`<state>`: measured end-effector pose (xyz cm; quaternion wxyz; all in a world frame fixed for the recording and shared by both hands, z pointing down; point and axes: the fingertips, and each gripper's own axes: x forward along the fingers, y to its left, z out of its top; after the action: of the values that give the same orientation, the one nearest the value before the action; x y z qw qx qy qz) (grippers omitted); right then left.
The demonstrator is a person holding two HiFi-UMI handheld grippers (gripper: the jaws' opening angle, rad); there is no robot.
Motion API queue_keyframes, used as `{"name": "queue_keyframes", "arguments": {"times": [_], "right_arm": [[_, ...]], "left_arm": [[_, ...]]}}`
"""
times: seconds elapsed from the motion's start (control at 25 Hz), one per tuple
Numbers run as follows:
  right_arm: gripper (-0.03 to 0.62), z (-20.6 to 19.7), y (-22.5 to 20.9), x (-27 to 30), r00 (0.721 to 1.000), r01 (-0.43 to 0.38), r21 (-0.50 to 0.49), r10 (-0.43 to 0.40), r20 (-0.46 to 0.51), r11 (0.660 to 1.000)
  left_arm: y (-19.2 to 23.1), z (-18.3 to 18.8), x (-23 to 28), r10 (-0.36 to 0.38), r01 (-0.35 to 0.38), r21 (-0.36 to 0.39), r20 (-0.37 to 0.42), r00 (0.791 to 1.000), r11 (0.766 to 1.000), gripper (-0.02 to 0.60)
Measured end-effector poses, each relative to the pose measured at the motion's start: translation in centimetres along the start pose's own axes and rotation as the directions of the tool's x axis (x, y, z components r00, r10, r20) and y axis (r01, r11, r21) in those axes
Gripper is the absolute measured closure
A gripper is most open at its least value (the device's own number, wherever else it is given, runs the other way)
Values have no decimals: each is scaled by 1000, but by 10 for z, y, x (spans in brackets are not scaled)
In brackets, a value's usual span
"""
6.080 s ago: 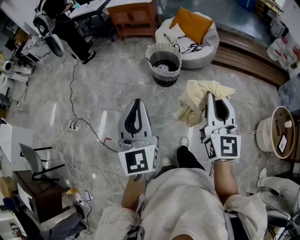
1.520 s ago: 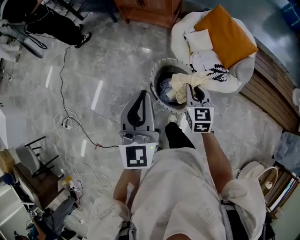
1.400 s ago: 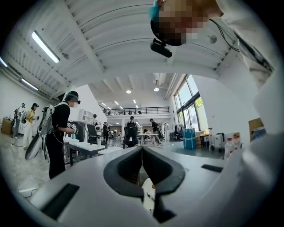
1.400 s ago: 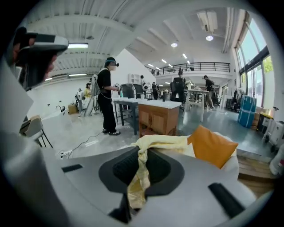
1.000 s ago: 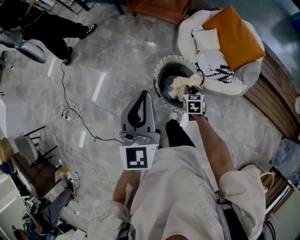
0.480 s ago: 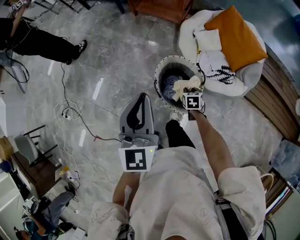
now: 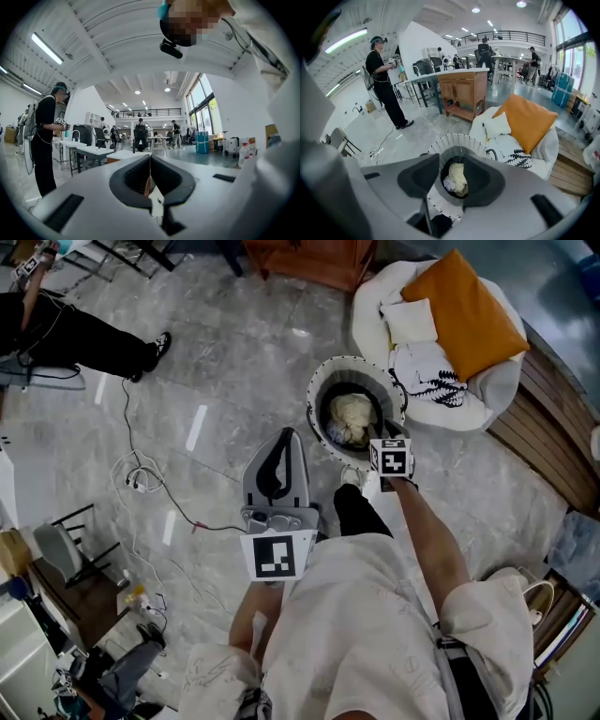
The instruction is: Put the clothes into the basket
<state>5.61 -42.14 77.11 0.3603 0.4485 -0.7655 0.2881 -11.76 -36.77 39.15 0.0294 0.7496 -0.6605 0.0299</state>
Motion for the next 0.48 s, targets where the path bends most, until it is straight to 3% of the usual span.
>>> {"name": "queue_keyframes", "arguments": {"times": [0.24,0.48], "right_arm": [[450,33,8,-54,990,-9,-39,15,144,999],[451,83,15,-126,943,17,-52,1,333,999]], "left_arm": [[-4,0,5,-31,31,1,8,999,1000,577],[-7,1,6,-69,69,6,15,997,998,577]]}}
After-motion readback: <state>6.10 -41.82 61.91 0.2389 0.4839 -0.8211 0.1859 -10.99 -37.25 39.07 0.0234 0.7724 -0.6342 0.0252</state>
